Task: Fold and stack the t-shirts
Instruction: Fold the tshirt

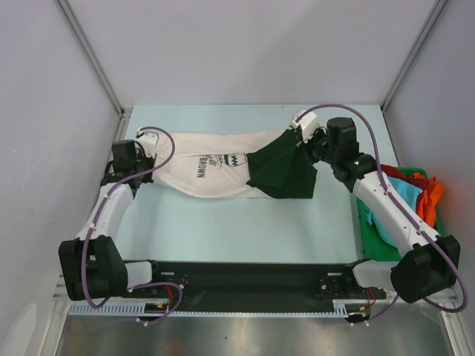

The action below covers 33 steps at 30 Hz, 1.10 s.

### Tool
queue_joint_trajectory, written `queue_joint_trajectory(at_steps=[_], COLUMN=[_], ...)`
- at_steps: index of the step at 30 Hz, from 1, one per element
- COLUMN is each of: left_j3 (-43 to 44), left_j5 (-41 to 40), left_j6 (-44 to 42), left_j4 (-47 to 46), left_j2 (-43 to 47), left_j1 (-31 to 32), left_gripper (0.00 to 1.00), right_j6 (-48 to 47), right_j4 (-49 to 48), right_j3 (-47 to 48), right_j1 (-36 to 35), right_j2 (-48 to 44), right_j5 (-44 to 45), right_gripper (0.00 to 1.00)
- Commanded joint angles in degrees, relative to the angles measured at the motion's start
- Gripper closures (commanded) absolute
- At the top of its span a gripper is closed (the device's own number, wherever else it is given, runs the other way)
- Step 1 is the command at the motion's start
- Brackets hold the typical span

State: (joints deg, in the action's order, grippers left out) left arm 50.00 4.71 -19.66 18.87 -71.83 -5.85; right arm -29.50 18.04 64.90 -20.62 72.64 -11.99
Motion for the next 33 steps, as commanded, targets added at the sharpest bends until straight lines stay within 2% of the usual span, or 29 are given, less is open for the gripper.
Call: queue_joint_trajectory(at_steps=[1,17,33], left_j3=[1.7,2.4,9.9], left_j5=[-1.0,-6.8,-9.4], left_j6=[-1.5,-4.8,-6.5], left_j4=[-4.6,-13.4,-16.0], left_j2=[-0.7,-9.3,-20.0], left_j1=[0.3,0.3,0.3], left_gripper=[0.99,0.99,1.0], right_j6=[2.0,2.6,2.7], right_j4=[-4.1,-8.1,-11.4], right_j3=[3.6,5.8,12.3], right_j1=[2.2,10.0,11.2], right_j2=[1.4,9.3,20.6], right_j5=[-1.1,-2.2,-3.2], right_gripper=[1.0,1.0,1.0])
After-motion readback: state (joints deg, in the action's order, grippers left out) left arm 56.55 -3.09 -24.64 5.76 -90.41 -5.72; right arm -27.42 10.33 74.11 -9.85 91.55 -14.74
